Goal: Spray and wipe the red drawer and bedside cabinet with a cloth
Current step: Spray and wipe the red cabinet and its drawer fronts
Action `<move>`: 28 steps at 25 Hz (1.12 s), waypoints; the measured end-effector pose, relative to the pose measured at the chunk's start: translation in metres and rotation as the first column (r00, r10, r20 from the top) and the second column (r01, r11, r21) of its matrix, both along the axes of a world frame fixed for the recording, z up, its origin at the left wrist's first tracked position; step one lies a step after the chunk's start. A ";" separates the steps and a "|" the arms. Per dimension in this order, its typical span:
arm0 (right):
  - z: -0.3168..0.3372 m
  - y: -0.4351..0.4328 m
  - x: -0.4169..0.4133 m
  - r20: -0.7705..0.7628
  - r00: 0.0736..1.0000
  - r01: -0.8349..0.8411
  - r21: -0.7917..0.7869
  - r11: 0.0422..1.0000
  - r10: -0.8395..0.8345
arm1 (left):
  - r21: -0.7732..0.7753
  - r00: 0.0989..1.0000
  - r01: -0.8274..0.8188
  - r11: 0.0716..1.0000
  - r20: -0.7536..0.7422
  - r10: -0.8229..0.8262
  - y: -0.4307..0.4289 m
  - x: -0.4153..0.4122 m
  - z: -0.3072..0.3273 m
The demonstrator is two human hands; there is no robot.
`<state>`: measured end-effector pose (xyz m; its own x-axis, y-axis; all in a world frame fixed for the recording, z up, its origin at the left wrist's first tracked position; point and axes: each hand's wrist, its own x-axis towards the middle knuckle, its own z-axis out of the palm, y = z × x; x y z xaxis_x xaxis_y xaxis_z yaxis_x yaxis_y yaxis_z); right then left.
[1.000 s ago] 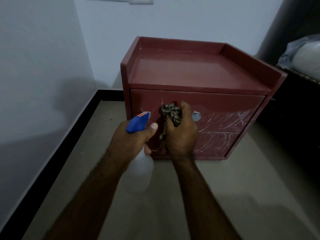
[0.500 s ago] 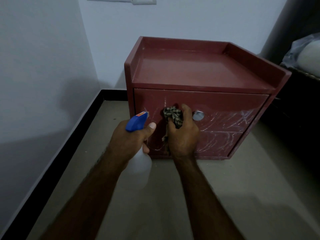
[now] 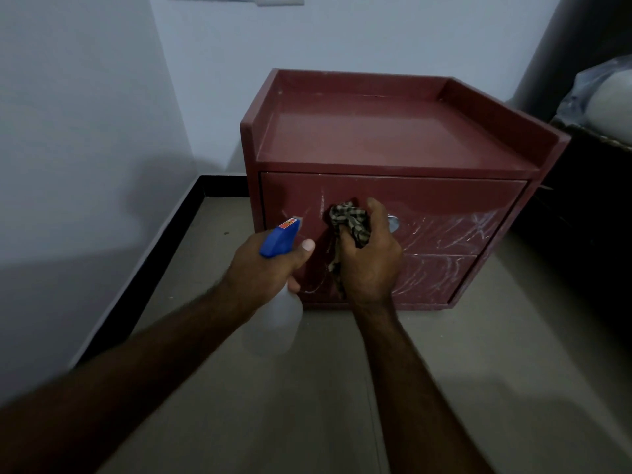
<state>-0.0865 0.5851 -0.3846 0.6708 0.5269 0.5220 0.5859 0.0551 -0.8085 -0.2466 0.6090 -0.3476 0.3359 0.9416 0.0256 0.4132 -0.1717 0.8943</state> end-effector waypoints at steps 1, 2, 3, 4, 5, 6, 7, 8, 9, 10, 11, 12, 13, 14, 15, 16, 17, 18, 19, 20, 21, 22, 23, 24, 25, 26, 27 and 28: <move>0.000 -0.001 0.003 -0.007 1.000 0.013 0.006 1.000 -0.013 | 0.017 0.998 0.041 0.999 -0.044 -0.040 0.000 -0.004 0.000; 0.001 -0.001 0.006 -0.007 0.999 0.043 0.013 0.999 -0.043 | 0.025 0.993 0.080 0.996 -0.084 -0.078 -0.001 -0.008 0.000; 0.003 -0.001 0.007 -0.003 0.997 0.077 0.019 0.997 -0.077 | 0.023 0.988 0.113 0.993 -0.110 -0.110 -0.001 -0.014 0.000; 0.004 -0.001 0.008 0.004 0.995 0.098 0.021 0.995 -0.098 | 0.009 0.984 0.138 0.990 -0.116 -0.136 -0.002 -0.020 0.000; 0.004 -0.001 0.008 0.011 0.995 0.100 0.018 0.995 -0.100 | -0.012 0.981 0.158 0.987 -0.109 -0.158 -0.002 -0.026 0.000; 0.003 -0.001 0.007 0.020 0.996 0.089 0.012 0.996 -0.089 | -0.027 0.977 0.180 0.983 -0.107 -0.182 -0.001 -0.031 0.000; 0.001 0.000 0.006 0.033 0.997 0.076 0.006 0.997 -0.076 | -0.034 0.971 0.208 0.977 -0.114 -0.211 0.000 -0.035 -0.001; -0.002 0.001 0.006 0.051 0.997 0.066 -0.004 0.998 -0.065 | -0.038 0.964 0.231 0.972 -0.128 -0.234 0.000 -0.039 -0.001; -0.005 0.000 0.006 0.066 0.996 0.055 -0.019 0.998 -0.054 | -0.041 0.959 0.243 0.969 -0.141 -0.246 0.000 -0.042 -0.002; -0.009 -0.001 0.006 0.075 0.996 0.046 -0.033 0.998 -0.043 | -0.043 0.956 0.249 0.967 -0.151 -0.253 0.000 -0.044 -0.002; -0.011 -0.002 0.007 0.076 0.997 0.037 -0.039 0.999 -0.034 | -0.044 0.953 0.256 0.966 -0.156 -0.260 0.001 -0.046 -0.003; -0.012 -0.003 0.009 0.076 0.997 0.035 -0.034 0.999 -0.032 | -0.048 0.951 0.263 0.964 -0.152 -0.268 0.003 -0.048 -0.003; -0.013 -0.003 0.010 0.078 0.996 0.045 -0.017 0.999 -0.044 | -0.055 0.951 0.269 0.962 -0.143 -0.274 0.005 -0.050 -0.003; -0.012 -0.003 0.011 0.082 0.995 0.064 0.004 0.998 -0.065 | -0.064 0.952 0.271 0.961 -0.132 -0.277 0.009 -0.051 -0.004; -0.010 -0.003 0.011 0.083 0.993 0.082 0.028 0.996 -0.084 | -0.070 0.955 0.263 0.962 -0.121 -0.270 0.012 -0.051 -0.004; -0.009 -0.001 0.012 0.083 0.992 0.090 0.050 0.995 -0.094 | -0.065 0.962 0.243 0.968 -0.113 -0.249 0.015 -0.050 -0.005; -0.008 0.000 0.012 0.083 0.992 0.089 0.063 0.994 -0.094 | -0.052 0.970 0.215 0.975 -0.104 -0.220 0.017 -0.049 -0.006; -0.008 0.000 0.012 0.080 0.993 0.085 0.067 0.994 -0.090 | -0.036 0.977 0.189 0.981 -0.096 -0.191 0.019 -0.048 -0.008; -0.010 0.000 0.011 0.073 0.994 0.082 0.070 0.994 -0.087 | -0.020 0.981 0.171 0.985 -0.093 -0.172 0.021 -0.047 -0.010; -0.013 -0.001 0.010 0.061 0.994 0.084 0.075 0.994 -0.089 | -0.008 0.981 0.162 0.987 -0.104 -0.162 0.022 -0.046 -0.013; -0.015 0.000 0.010 0.046 0.995 0.088 0.080 0.993 -0.092 | 0.006 0.980 0.159 0.987 -0.123 -0.157 0.025 -0.045 -0.015; -0.017 0.001 0.010 0.032 0.995 0.090 0.084 0.992 -0.093 | 0.020 0.979 0.154 0.988 -0.140 -0.150 0.028 -0.045 -0.018; -0.019 0.002 0.010 0.025 0.995 0.090 0.088 0.992 -0.092 | 0.032 0.979 0.145 0.989 -0.147 -0.139 0.032 -0.045 -0.021; -0.021 0.004 0.011 0.030 0.995 0.090 0.092 0.992 -0.093 | 0.040 0.981 0.135 0.990 -0.143 -0.128 0.036 -0.046 -0.022; -0.022 0.005 0.012 0.041 0.995 0.088 0.096 0.991 -0.093 | 0.045 0.983 0.133 0.990 -0.133 -0.126 0.038 -0.049 -0.022; -0.022 0.006 0.013 0.054 0.994 0.088 0.103 0.991 -0.094 | 0.048 0.982 0.149 0.988 -0.126 -0.142 0.039 -0.052 -0.022; -0.023 0.007 0.014 0.067 0.993 0.087 0.110 0.990 -0.094 | 0.050 0.977 0.179 0.983 -0.127 -0.171 0.039 -0.054 -0.021; -0.024 0.008 0.015 0.082 0.992 0.085 0.118 0.989 -0.095 | 0.050 0.971 0.203 0.978 -0.136 -0.194 0.038 -0.055 -0.021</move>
<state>-0.0719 0.5927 -0.4084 0.6618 0.4003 0.6338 0.6608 0.0877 -0.7454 -0.3014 0.6475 -0.3685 0.5203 0.8536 0.0265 0.4766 -0.3160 0.8203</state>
